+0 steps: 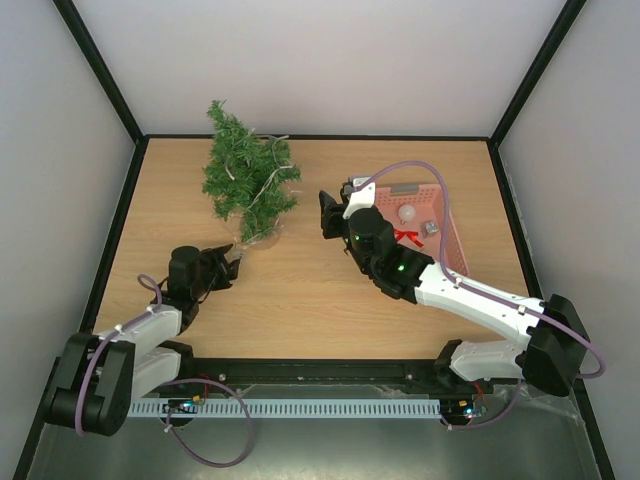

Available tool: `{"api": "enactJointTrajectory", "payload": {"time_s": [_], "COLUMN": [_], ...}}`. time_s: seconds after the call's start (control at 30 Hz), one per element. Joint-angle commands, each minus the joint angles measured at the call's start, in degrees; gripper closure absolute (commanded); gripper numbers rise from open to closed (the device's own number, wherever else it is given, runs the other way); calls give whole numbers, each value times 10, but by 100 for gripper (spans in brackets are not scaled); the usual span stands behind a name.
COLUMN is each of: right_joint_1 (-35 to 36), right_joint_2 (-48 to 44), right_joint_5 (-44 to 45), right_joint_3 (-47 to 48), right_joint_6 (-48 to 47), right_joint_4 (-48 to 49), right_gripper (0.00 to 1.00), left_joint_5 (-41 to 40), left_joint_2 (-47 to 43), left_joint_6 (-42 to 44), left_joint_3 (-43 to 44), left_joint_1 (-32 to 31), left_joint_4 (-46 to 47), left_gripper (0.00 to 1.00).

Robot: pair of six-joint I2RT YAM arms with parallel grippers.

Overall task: Decorate the small christmas tree
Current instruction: Wrap the decoration item around the Christmas tree.

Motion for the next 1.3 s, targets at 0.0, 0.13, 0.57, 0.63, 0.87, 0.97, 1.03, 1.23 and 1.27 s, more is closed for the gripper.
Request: {"api": "enactJointTrajectory", "payload": {"time_s": [0.0,0.13,0.57,0.63,0.87,0.97,1.03,1.23,1.27], "right_joint_1": [-1,-1,-1,-1,-1,-1,-1,-2,-1], "right_joint_2": [-11,-10,-19,-20,-23,-21,-19,-15,-15], "right_joint_5": [19,18,22,23,26,27,27,23,21], "right_joint_3": [-2,-3,-3,-3,-11,-14,-14,-13,-12], "right_joint_6": [-8,-7,-9,-10,-12,-14,-16,-21,-22], "right_joint_4": [19,18,15,14,14,16,15,22,21], "right_gripper": [54,54,54,54,54,53,53,53,53], "left_joint_5": [-7,-11,-23,-14,24,42,63,18,9], "left_joint_2": [-10,-24,-66,-78,-107,-97,-86,-47,-30], "left_joint_6": [-124,-121,-116,-107,-93,-102,-110,-149,-153], "left_joint_3": [10,12,15,30,29,12,-2,-19,-19], "left_joint_1": [-2,-2,-2,-1,-2,-2,-4,-21,-21], "left_joint_4": [-5,-25,-71,-112,-164,-139,-114,-15,14], "left_gripper": [59,67,72,55,23,15,12,13,14]}}
